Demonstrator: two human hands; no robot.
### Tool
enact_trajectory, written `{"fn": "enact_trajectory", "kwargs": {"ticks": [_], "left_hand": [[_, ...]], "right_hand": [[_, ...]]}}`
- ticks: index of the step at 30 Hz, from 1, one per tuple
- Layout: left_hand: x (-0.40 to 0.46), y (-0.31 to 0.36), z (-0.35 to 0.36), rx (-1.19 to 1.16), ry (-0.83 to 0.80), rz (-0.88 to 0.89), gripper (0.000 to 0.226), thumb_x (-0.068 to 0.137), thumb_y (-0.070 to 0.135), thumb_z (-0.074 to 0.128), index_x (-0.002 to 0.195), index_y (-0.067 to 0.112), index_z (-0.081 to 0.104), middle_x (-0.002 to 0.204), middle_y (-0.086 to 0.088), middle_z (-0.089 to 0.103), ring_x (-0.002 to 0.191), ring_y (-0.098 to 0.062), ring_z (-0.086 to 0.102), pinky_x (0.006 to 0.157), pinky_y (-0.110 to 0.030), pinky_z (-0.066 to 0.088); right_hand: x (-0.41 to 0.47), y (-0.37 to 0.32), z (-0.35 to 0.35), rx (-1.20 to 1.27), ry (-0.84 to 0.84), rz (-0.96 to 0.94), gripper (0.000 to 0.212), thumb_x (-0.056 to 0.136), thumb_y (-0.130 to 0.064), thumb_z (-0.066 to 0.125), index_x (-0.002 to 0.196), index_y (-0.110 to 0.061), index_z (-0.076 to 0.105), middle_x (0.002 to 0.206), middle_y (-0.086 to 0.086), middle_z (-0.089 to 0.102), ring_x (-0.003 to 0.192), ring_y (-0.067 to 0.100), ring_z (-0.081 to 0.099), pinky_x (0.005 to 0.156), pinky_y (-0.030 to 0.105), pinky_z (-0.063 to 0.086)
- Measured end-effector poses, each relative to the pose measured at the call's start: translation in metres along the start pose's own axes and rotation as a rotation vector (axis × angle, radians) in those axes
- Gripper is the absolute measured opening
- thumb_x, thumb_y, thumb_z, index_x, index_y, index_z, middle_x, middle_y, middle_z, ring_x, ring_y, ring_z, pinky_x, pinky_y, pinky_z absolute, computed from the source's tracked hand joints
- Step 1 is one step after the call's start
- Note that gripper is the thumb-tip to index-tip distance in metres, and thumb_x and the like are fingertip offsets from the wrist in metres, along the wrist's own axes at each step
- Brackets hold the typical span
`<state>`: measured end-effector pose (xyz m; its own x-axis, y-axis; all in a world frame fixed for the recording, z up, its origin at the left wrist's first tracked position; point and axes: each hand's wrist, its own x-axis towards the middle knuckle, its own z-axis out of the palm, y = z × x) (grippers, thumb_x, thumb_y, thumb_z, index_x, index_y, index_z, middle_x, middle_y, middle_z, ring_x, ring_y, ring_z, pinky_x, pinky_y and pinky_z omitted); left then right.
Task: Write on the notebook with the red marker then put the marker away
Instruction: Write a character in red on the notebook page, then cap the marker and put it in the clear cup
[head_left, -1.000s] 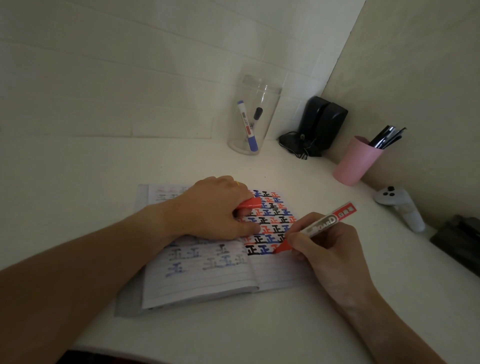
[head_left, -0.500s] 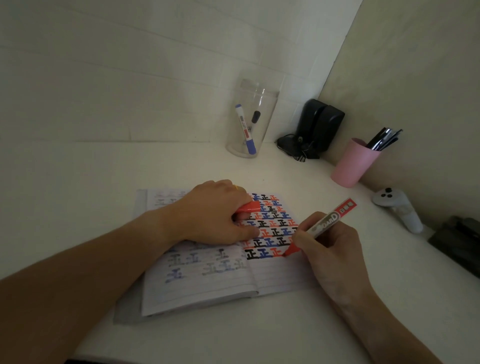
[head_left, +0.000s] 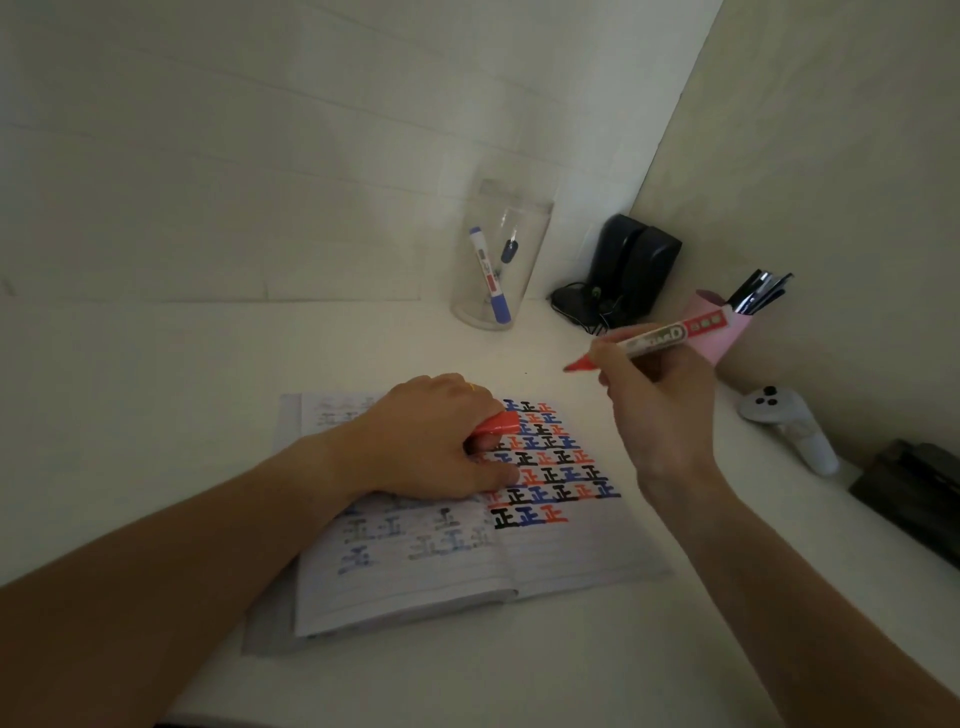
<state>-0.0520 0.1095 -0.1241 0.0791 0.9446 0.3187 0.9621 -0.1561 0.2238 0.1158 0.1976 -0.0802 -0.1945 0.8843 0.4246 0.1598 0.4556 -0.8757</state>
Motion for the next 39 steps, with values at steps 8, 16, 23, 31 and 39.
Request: {"fn": "enact_trajectory", "kwargs": {"ticks": [8, 16, 23, 31, 39], "left_hand": [[-0.004, 0.002, -0.007, -0.263, 0.067, -0.123, 0.042, 0.1, 0.046, 0.018, 0.094, 0.024, 0.054, 0.098, 0.01, 0.064, 0.088, -0.013, 0.056, 0.092, -0.045, 0.046], [0.004, -0.011, 0.0, -0.122, 0.291, -0.146, 0.033, 0.097, 0.047, 0.047, 0.11, 0.021, 0.061, 0.096, 0.003, 0.068, 0.079, -0.016, 0.058, 0.075, -0.035, 0.049], [0.003, -0.008, -0.001, -0.127, 0.279, -0.143, 0.035, 0.095, 0.047, 0.049, 0.115, 0.02, 0.062, 0.1, 0.004, 0.066, 0.08, -0.012, 0.056, 0.072, -0.025, 0.042], [0.002, -0.007, -0.004, -0.146, 0.268, -0.1, 0.033, 0.096, 0.045, 0.049, 0.116, 0.021, 0.061, 0.103, 0.005, 0.065, 0.083, -0.008, 0.054, 0.07, -0.016, 0.036], [0.0, 0.002, -0.006, -0.204, 0.244, -0.034, 0.029, 0.099, 0.043, 0.044, 0.108, 0.021, 0.061, 0.095, 0.005, 0.063, 0.082, -0.009, 0.058, 0.071, -0.017, 0.042]], "right_hand": [[0.005, 0.034, 0.003, 0.366, -0.031, 0.118, 0.013, 0.09, -0.016, 0.071, 0.102, -0.016, 0.076, 0.09, 0.006, 0.079, 0.085, 0.019, 0.075, 0.074, 0.028, 0.06], [0.004, 0.034, -0.003, 0.571, -0.122, 0.24, 0.011, 0.088, -0.009, 0.07, 0.096, -0.009, 0.079, 0.075, 0.007, 0.072, 0.071, 0.016, 0.064, 0.072, 0.029, 0.054], [0.001, 0.036, -0.001, 0.538, -0.186, 0.252, 0.013, 0.089, -0.009, 0.069, 0.097, -0.004, 0.079, 0.072, 0.009, 0.069, 0.068, 0.016, 0.062, 0.07, 0.029, 0.052], [0.0, 0.035, 0.0, 0.6, -0.239, 0.283, 0.013, 0.089, -0.007, 0.068, 0.096, -0.001, 0.078, 0.07, 0.009, 0.069, 0.065, 0.016, 0.062, 0.066, 0.027, 0.052], [-0.008, 0.032, 0.001, 0.617, -0.415, 0.266, 0.016, 0.087, -0.013, 0.07, 0.097, -0.003, 0.078, 0.072, 0.008, 0.071, 0.068, 0.016, 0.063, 0.071, 0.027, 0.053]]}}
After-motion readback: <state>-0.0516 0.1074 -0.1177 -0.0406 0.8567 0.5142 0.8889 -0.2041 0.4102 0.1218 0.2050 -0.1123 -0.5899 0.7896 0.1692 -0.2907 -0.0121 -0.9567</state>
